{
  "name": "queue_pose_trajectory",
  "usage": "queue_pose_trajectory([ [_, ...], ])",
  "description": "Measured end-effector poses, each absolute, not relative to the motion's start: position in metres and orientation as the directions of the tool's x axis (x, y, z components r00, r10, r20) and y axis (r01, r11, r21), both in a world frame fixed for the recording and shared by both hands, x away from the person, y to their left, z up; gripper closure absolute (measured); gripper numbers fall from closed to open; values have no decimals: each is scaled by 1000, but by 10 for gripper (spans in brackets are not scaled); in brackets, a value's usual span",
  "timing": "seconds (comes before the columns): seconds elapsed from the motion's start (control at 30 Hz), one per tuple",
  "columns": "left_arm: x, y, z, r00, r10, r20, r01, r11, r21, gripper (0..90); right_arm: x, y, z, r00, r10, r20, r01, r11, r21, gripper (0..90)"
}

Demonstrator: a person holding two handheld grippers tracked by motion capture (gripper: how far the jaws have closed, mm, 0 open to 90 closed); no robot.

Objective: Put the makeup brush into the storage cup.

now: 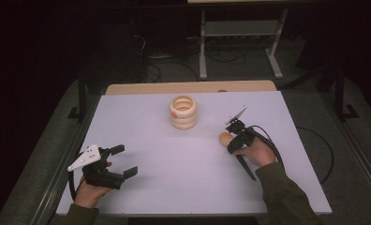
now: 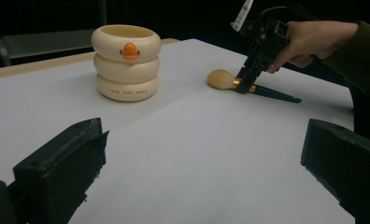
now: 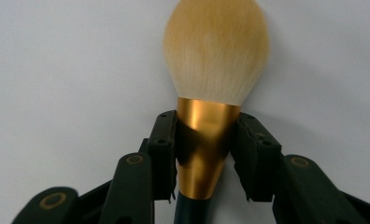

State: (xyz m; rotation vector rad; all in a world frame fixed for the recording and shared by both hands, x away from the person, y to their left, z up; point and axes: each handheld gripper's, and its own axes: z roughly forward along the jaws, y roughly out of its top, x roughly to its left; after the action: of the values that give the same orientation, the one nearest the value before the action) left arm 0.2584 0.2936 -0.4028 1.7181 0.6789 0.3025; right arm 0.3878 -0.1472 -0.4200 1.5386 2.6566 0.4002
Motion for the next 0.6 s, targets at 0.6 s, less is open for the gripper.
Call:
queue_pose_trajectory([
  [0.6, 258, 294, -403, 796, 586, -153, 276, -126, 953, 0, 386, -158, -408, -489, 865, 110, 840, 434, 325, 615],
])
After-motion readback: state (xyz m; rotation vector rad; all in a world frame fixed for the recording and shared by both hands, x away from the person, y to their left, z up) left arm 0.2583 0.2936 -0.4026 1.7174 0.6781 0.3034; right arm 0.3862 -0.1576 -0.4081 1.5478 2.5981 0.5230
